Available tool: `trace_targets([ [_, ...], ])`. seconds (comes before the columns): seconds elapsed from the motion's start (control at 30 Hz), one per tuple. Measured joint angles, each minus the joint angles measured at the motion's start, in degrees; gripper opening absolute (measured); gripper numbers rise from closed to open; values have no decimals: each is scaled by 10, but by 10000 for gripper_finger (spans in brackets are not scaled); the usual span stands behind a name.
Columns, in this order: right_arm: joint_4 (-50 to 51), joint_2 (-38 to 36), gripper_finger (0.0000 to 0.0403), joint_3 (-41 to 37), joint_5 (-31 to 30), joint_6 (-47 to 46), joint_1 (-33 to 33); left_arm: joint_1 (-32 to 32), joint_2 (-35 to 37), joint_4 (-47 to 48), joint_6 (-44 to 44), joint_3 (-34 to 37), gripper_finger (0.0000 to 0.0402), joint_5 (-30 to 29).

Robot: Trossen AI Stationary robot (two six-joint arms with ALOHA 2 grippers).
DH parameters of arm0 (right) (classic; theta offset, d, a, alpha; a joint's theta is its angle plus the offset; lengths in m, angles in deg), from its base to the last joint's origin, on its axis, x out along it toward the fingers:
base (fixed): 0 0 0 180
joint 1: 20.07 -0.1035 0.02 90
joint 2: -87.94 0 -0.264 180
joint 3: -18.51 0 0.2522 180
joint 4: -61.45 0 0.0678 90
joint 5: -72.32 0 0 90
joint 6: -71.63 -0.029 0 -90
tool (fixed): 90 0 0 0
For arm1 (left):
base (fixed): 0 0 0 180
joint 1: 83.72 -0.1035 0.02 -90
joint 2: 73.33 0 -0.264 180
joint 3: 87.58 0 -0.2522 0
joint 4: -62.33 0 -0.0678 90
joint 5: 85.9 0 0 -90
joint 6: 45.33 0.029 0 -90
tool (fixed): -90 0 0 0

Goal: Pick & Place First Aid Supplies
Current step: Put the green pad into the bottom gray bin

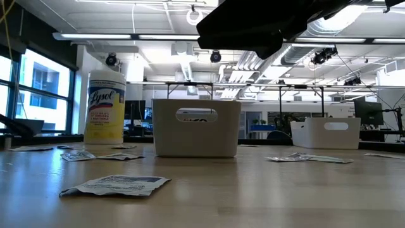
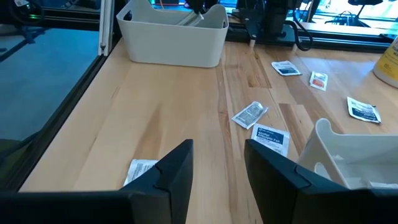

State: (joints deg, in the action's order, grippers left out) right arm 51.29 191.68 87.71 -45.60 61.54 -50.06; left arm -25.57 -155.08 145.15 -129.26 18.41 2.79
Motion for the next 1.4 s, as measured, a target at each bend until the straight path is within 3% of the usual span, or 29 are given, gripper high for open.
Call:
trace_targets([
  [0.4, -10, 0, 138, 0, -6, 30, 4, 0, -57, 11, -19, 0, 12, -5],
  [0.8, -9, 0, 138, 0, 6, 20, 9, -54, -92, 80, 6, 0, 106, 9],
  [0.93, 3, -4, 138, 0, 6, 15, 9, -65, -92, 74, 38, 0, 129, 68],
  [1.03, 55, -25, 138, 0, 3, 7, 9, -64, -92, 83, 37, -9, 126, 112],
  [1.2, 200, -75, 138, 0, -4, -46, 9, -64, -92, 136, 37, -62, 108, 107],
  [1.3, 309, -98, 138, 0, -7, -94, 9, -64, -92, 165, 38, -108, 96, 62],
  [1.4, 428, -106, 138, 0, 2, -140, 9, -63, -92, 172, 58, -151, 89, -34],
])
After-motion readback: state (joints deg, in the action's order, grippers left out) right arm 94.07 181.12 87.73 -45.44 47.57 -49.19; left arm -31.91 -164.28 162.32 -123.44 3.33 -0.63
